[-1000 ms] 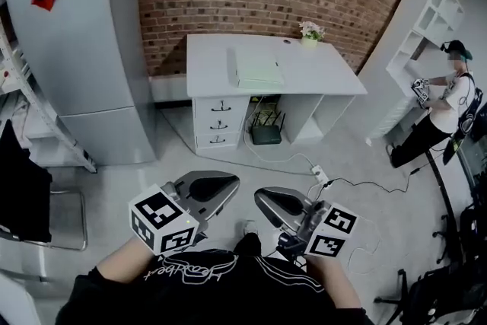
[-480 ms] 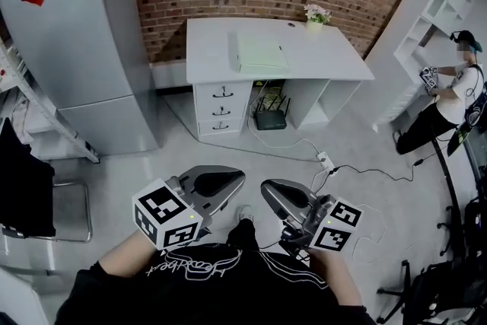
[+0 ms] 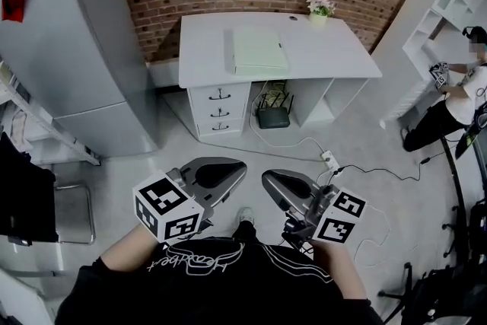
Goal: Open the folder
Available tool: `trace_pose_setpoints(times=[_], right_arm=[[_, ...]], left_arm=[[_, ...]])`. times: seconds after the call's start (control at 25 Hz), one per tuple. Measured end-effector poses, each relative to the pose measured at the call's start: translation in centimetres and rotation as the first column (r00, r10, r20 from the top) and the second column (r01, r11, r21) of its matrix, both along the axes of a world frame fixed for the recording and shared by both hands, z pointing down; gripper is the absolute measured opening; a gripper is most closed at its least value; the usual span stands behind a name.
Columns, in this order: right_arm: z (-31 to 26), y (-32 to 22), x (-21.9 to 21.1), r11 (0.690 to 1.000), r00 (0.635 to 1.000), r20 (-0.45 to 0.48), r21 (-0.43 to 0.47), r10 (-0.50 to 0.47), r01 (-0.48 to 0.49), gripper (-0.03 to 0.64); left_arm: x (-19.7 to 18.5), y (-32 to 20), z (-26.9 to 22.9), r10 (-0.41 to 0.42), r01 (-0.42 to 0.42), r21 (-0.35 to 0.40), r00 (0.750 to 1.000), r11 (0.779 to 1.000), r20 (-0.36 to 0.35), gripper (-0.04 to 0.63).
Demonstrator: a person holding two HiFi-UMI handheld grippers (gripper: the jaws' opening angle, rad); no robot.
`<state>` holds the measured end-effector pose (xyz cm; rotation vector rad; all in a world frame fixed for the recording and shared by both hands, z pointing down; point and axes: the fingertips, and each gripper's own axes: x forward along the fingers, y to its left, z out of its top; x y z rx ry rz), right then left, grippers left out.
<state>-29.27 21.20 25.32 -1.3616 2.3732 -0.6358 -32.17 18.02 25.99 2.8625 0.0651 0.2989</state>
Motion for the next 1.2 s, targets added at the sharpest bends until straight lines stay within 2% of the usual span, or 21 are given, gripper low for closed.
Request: trace_pose_setpoints(times=[0.4, 0.6, 0.84, 1.0, 1.2], right_arm=[[0.6, -5.3, 9.5, 1.0, 1.0, 0.022, -0.018, -0.001, 0.002, 0.003], [1.3, -7.2, 13.8, 1.0, 0.999, 0.038, -0.021, 0.006, -0.005, 0.003], [1.2, -8.1, 18.0, 1.0, 1.0, 0.022, -0.007, 0.017, -0.016, 0.003], [1.1, -8.0, 20.4, 0.999, 0.999, 0.005, 0.004, 0.037, -0.037, 0.003], [0.6, -8.2, 22.0, 0.998, 0.998, -0.023, 0.003, 0.057, -0.057, 0.003]], left_arm=[[9.3, -5.7, 1.0, -0.024, 0.025, -0.017, 0.999, 1.0, 0.039, 0.003], [13.5, -8.0, 1.8, -0.046, 0.044, 0.029, 0.996, 0.999, 0.077, 0.003], [17.8, -9.6, 1.9, -0.047, 0.041, 0.064, 0.995, 0.997, 0.084, 0.003], [19.9, -9.8, 2.7, -0.034, 0.024, 0.103, 0.994, 0.994, 0.104, 0.003], [21.3, -10.4, 2.6, -0.037, 0.028, 0.093, 0.994, 0.995, 0.099, 0.004]])
